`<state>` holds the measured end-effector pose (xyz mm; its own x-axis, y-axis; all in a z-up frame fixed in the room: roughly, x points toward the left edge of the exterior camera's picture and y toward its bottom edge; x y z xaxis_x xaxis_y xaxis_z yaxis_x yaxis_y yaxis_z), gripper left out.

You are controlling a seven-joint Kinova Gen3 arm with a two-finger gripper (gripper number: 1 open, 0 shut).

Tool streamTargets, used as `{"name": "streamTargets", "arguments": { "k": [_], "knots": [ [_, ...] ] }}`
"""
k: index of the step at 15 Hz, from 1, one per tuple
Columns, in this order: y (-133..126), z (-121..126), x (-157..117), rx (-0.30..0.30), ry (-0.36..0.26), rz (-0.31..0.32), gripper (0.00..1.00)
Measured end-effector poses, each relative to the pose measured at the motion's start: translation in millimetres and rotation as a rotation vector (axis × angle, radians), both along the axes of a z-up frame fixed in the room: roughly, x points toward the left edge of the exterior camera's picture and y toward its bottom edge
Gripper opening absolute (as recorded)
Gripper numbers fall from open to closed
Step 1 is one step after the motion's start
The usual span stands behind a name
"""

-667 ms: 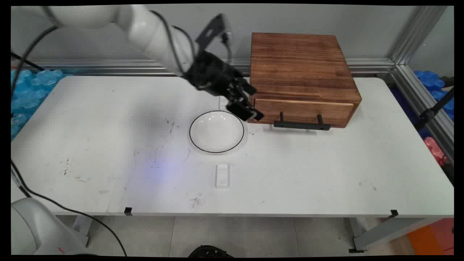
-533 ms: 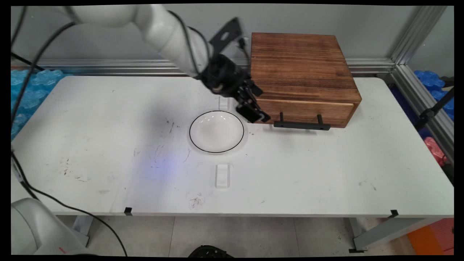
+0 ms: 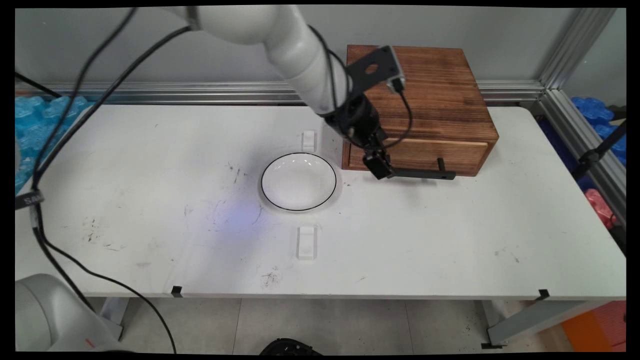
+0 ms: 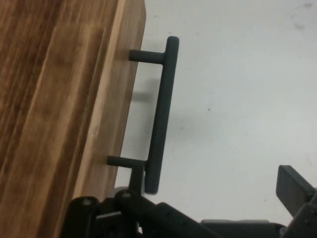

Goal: Open the drawer

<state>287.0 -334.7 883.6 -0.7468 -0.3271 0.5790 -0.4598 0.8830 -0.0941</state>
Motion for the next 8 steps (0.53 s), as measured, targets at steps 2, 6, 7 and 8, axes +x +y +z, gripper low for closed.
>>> {"name": "streamTargets", "arguments": {
  "k": [2,6,7,8],
  "knots": [
    [-10,-7,-16,0.001,-0.045,-0.014,1.00],
    [-28,-24,-47,0.002,-0.128,-0.050,1.00],
    [-32,-30,-55,0.005,-0.149,-0.061,1.00],
    [-36,-35,-61,0.007,-0.164,-0.068,1.00]
  ]
}}
